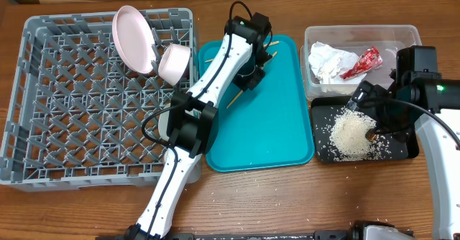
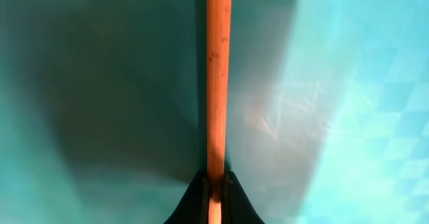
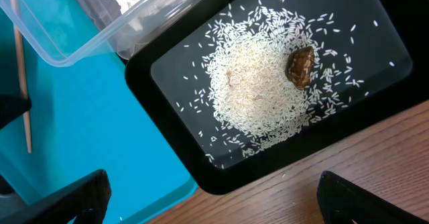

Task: Sort waste into correct bins and load items into the dishwasher
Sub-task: 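Reach left gripper to the teal tray and grasp one chopstick, then carry the chopstick into the dish rack and release it, then lift left gripper out of the rack toward the teal tray, then lower left gripper onto the second wooden chopstick and grasp it, then carry the chopstick left into the dish rack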

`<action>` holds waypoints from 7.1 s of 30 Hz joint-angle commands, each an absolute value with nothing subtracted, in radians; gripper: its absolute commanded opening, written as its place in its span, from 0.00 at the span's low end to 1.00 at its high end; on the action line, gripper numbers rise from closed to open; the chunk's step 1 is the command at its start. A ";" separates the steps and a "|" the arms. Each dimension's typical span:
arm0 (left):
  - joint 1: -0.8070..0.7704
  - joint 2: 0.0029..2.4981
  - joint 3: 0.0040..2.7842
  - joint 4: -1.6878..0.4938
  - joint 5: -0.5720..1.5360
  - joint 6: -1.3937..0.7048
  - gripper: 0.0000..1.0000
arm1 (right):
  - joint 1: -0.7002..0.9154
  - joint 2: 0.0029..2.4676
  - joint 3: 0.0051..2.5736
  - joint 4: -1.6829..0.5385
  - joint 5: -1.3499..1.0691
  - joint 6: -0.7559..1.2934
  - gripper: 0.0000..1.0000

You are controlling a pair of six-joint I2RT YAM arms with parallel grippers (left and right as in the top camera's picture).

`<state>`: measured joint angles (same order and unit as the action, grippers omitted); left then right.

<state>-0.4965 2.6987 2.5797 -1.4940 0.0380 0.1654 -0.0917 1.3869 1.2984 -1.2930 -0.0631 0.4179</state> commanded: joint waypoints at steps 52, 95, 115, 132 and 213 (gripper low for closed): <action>-0.099 1.440 1.071 -0.805 -0.331 -0.092 0.04 | -0.094 1.381 1.304 -1.287 -0.053 0.419 1.00; -0.147 1.446 1.300 -0.918 -0.209 -0.217 0.53 | -0.094 1.381 1.304 -1.287 -0.053 0.419 1.00; -0.323 2.215 2.379 -1.166 0.166 0.296 0.69 | -0.094 1.381 1.304 -1.287 -0.053 0.419 1.00; -0.381 2.535 2.379 -1.049 0.016 0.446 0.66 | -0.094 1.381 1.304 -1.287 -0.053 0.419 1.00; -0.476 2.293 2.350 -1.491 0.060 -0.166 0.04 | -0.094 1.381 1.304 -1.287 -0.053 0.419 1.00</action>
